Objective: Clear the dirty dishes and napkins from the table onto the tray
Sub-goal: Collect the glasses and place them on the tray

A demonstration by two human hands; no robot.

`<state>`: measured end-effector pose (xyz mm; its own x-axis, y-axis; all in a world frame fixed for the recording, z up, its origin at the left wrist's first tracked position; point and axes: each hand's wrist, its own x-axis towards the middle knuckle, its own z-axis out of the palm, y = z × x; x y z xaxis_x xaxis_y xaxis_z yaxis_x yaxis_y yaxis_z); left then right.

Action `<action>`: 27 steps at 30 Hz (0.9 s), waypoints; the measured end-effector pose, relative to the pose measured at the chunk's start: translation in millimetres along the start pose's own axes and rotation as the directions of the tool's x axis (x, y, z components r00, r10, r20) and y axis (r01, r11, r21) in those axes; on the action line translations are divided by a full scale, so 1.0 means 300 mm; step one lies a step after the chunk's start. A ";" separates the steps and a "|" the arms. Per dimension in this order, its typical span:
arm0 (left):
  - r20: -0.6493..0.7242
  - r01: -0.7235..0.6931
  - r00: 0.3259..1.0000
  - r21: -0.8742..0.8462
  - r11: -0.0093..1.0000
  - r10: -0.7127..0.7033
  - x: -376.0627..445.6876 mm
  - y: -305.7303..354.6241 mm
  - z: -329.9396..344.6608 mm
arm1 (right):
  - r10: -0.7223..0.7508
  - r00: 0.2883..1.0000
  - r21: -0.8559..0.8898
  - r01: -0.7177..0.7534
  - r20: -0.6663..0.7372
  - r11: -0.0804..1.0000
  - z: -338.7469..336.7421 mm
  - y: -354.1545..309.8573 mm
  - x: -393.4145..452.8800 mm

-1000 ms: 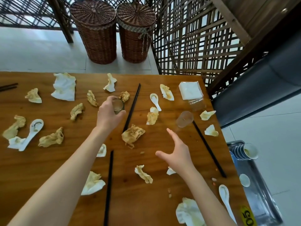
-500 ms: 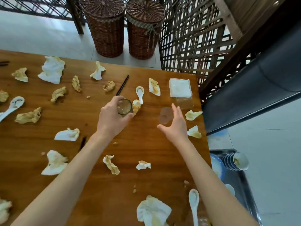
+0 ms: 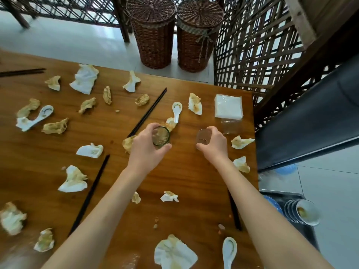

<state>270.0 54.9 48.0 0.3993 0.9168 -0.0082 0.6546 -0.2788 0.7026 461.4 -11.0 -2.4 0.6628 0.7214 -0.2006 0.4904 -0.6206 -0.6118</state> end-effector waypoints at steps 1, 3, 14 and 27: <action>-0.003 0.004 1.000 0.000 1.000 -0.004 -0.004 0.000 -0.007 | -0.004 1.000 0.000 0.004 0.003 1.000 -0.003 0.000 -0.002; 0.004 0.004 1.000 0.004 1.000 -0.004 -0.015 0.004 -0.022 | -0.003 1.000 0.007 0.003 -0.004 1.000 -0.010 0.002 -0.014; 0.078 -0.092 0.993 0.006 0.996 0.091 -0.149 0.072 -0.104 | 0.004 0.992 0.131 0.012 -0.123 0.991 -0.139 -0.005 -0.328; 0.181 -0.152 0.971 -0.034 0.988 0.156 -0.540 0.233 -0.127 | -0.015 0.993 0.163 0.034 -0.120 0.986 -0.391 0.164 -0.812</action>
<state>226.6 -102.2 125.5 0.6057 0.7952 -0.0274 0.5639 -0.4048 0.7198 390.3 -253.2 106.1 0.7188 0.6882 -0.0981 0.4139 -0.5370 -0.7350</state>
